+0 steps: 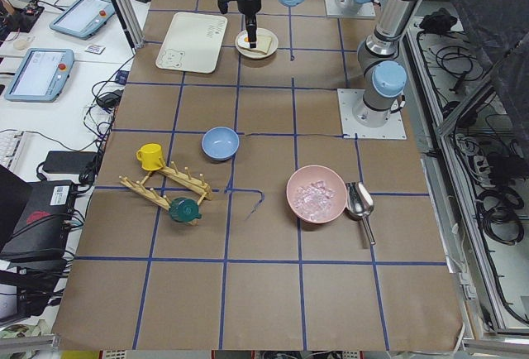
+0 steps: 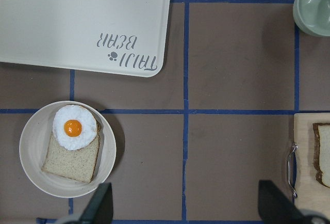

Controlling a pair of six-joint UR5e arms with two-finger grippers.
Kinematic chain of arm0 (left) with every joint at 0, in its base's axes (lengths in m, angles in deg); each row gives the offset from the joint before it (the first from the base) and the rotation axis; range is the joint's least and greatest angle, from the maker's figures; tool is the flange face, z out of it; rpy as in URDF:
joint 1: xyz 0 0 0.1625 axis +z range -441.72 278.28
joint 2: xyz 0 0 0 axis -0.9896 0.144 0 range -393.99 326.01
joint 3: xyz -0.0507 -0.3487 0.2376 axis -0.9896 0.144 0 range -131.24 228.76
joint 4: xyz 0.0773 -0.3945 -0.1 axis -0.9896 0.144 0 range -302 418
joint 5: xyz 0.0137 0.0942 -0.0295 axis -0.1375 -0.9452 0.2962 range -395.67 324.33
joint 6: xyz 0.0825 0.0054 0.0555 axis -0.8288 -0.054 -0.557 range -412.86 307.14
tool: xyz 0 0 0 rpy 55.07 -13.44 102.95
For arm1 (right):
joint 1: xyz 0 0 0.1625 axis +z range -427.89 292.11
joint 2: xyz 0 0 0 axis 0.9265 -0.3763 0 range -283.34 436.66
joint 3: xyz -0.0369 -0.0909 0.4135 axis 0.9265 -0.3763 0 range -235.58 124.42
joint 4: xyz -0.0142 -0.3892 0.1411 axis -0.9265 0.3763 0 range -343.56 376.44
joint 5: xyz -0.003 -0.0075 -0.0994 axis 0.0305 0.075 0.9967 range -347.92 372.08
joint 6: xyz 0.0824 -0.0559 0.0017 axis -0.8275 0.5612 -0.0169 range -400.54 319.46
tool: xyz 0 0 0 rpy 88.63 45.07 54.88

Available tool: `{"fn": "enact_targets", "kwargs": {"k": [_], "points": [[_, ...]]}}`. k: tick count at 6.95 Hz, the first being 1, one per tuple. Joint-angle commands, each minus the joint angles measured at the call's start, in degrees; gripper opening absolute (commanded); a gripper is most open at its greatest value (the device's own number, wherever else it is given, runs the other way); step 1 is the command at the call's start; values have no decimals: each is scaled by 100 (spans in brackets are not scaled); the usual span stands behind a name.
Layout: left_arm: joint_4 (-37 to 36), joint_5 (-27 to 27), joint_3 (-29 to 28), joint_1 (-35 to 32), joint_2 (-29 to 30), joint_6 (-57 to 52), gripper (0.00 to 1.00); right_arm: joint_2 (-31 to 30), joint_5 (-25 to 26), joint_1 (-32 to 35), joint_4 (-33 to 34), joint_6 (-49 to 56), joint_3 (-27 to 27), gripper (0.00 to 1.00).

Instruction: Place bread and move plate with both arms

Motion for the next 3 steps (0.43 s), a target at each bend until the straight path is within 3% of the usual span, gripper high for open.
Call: {"fn": "enact_targets", "kwargs": {"k": [1, 3], "points": [[8, 78, -14, 2, 45, -11, 100, -8, 22, -7, -4, 20, -27, 100], [-2, 17, 3, 11, -33, -11, 100, -8, -57, 11, -4, 11, 8, 100]]}}
